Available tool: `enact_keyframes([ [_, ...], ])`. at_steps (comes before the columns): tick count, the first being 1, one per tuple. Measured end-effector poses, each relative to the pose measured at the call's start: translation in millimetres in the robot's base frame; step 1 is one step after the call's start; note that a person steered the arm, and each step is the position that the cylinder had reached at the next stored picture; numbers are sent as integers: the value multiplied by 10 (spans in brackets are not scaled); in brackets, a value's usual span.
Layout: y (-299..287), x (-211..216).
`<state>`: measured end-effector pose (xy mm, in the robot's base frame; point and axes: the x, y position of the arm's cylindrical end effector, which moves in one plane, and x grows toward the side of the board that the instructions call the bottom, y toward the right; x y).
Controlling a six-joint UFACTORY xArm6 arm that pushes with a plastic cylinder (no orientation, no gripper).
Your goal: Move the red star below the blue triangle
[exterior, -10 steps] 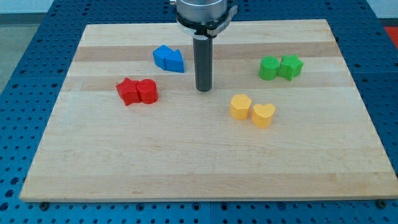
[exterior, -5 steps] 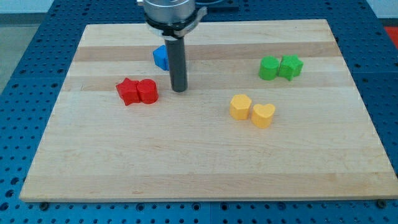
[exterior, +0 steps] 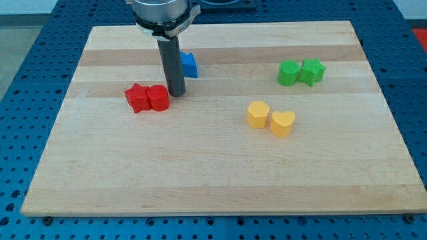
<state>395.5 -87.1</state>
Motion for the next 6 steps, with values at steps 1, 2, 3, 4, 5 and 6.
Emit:
enact_keyframes([
  [1, 0, -9],
  [2, 14, -132],
  [3, 14, -132],
  [4, 14, -140],
  [5, 14, -142],
  [6, -102, -486],
])
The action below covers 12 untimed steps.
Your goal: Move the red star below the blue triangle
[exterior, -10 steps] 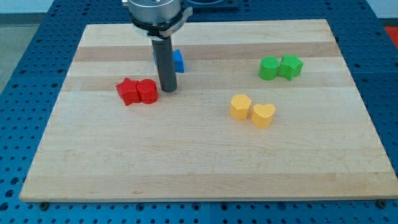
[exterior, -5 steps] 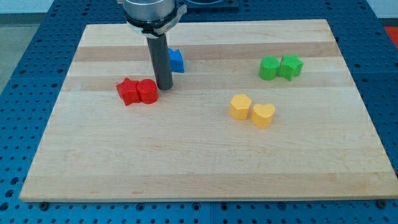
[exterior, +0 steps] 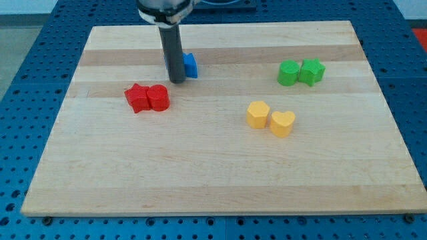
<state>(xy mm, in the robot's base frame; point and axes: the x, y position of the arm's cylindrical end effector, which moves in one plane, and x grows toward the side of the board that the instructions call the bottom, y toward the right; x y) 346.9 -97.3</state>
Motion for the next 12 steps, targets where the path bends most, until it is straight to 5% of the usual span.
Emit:
enact_keyframes([
  [2, -1100, -19],
  [4, -1039, 547],
  [7, -858, 451],
  [9, -1806, 568],
  [12, -90, 802],
])
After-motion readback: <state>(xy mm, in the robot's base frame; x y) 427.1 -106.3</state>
